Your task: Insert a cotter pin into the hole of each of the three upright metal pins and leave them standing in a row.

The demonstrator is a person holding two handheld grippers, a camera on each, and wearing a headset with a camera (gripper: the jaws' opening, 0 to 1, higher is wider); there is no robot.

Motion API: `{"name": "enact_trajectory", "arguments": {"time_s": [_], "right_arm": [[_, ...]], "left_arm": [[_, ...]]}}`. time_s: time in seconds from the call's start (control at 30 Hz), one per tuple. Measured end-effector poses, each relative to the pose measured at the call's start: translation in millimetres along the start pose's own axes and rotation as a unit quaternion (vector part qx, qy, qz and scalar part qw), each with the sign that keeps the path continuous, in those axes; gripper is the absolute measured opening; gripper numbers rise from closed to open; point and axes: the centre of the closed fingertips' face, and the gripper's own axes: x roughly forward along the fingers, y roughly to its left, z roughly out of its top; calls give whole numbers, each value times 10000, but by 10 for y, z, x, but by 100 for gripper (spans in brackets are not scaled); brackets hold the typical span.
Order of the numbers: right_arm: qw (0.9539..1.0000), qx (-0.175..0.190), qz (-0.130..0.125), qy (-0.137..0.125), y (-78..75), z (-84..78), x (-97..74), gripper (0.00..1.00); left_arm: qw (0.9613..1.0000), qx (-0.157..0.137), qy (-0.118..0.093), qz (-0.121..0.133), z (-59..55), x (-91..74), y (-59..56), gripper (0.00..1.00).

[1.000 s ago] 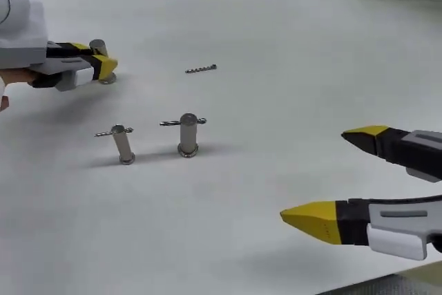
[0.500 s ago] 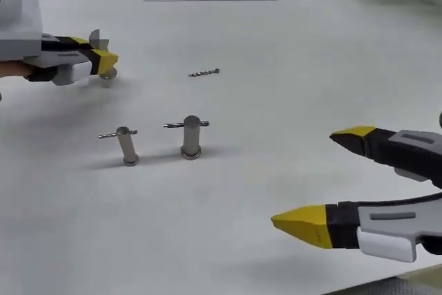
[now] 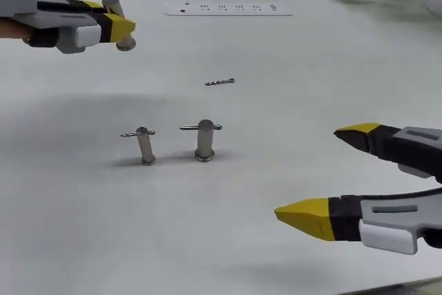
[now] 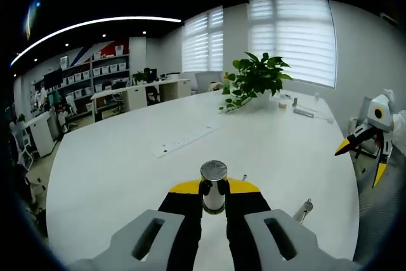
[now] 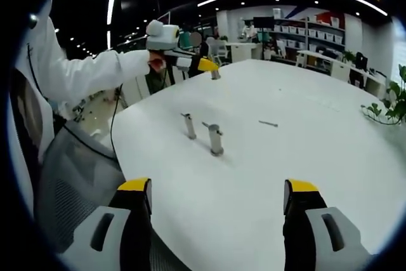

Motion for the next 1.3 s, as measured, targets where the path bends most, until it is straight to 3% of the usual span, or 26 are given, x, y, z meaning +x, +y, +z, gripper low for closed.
{"name": "enact_trajectory", "arguments": {"time_s": [0.13,0.23,0.43,0.53,0.6,0.8,0.93,1.03,1.17,1.23,1.27,1.3], "right_arm": [[10000,-21,54,-24,33,4,10,83],[9999,-38,71,-60,47,18,15,83],[9998,-78,117,-139,74,54,-2,84],[9998,-67,98,-151,67,58,-10,85],[9998,-38,64,-171,49,64,-18,87],[9996,-111,165,-197,90,63,-48,89],[9994,-83,234,-224,127,61,-57,94],[9996,40,148,-226,92,47,-59,98],[9994,104,136,-300,62,45,-84,98],[9994,94,158,-297,61,36,-91,97],[9994,83,158,-292,55,29,-93,97],[9995,75,169,-271,57,17,-94,97]], "left_arm": [[9997,51,-139,-219,150,-45,-191,9],[9985,234,-173,-471,233,-84,-415,9],[9951,510,-197,-821,287,-135,-811,9],[9938,699,-130,-853,271,-138,-965,9],[9935,642,-129,-930,264,-139,-1072,9],[9902,833,-17,-1123,138,-108,-1402,9],[9893,663,42,-1296,10,-64,-1598,9],[9884,613,163,-1383,-125,-24,-1770,9],[9854,683,341,-1524,-284,18,-1942,9],[9853,512,420,-1576,-339,44,-2065,9],[9860,338,476,-1563,-380,56,-2083,9],[9861,400,500,-1535,-420,80,-2089,9]]}}
